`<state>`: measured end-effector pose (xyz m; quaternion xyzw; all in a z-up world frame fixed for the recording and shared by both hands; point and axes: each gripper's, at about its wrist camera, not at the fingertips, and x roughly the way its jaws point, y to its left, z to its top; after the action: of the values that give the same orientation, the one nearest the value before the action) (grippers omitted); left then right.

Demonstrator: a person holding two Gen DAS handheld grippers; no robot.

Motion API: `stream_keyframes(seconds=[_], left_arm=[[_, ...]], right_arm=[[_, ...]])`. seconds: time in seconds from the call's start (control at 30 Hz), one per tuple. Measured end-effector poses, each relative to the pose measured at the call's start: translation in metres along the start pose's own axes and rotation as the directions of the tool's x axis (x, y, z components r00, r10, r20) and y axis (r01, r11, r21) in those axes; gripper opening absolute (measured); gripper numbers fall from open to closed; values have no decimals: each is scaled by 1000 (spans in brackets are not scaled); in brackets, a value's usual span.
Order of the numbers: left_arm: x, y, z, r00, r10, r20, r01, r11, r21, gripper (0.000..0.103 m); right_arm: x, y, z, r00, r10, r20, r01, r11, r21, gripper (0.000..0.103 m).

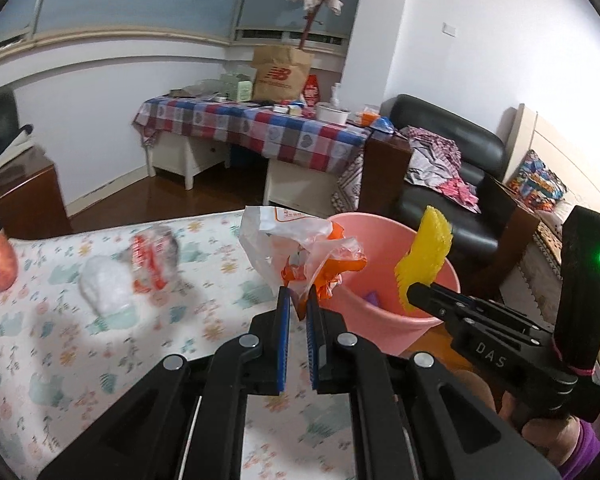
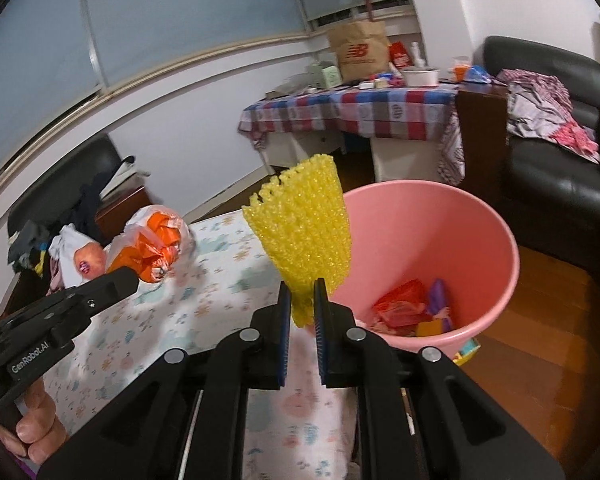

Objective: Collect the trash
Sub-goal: 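Carry the plastic bag and foam net toward the pink bucket with both grippers, then lower the held bag and yellow foam net into the pink bucket opening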

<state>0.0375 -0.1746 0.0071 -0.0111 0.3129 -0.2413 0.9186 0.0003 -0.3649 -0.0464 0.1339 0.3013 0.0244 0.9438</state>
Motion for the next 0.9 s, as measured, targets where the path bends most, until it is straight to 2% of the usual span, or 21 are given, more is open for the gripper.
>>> stream_keyframes(seconds=[0.17, 0.4, 0.7, 0.9], left_arm=[[19, -25, 8, 1000, -30, -5, 30, 999, 33, 7], [52, -53, 11, 996, -72, -52, 75, 995, 66, 7], [92, -63, 11, 986, -100, -131, 108, 993, 50, 7], [109, -72, 8, 982, -98, -163, 111, 991, 74, 7]], right_arm=[[2, -20, 0, 1000, -25, -2, 25, 999, 32, 11], [7, -41, -2, 999, -49, -13, 49, 997, 65, 12], [19, -62, -1, 997, -70, -28, 73, 993, 91, 12], [26, -69, -5, 996, -80, -46, 85, 991, 108, 12]])
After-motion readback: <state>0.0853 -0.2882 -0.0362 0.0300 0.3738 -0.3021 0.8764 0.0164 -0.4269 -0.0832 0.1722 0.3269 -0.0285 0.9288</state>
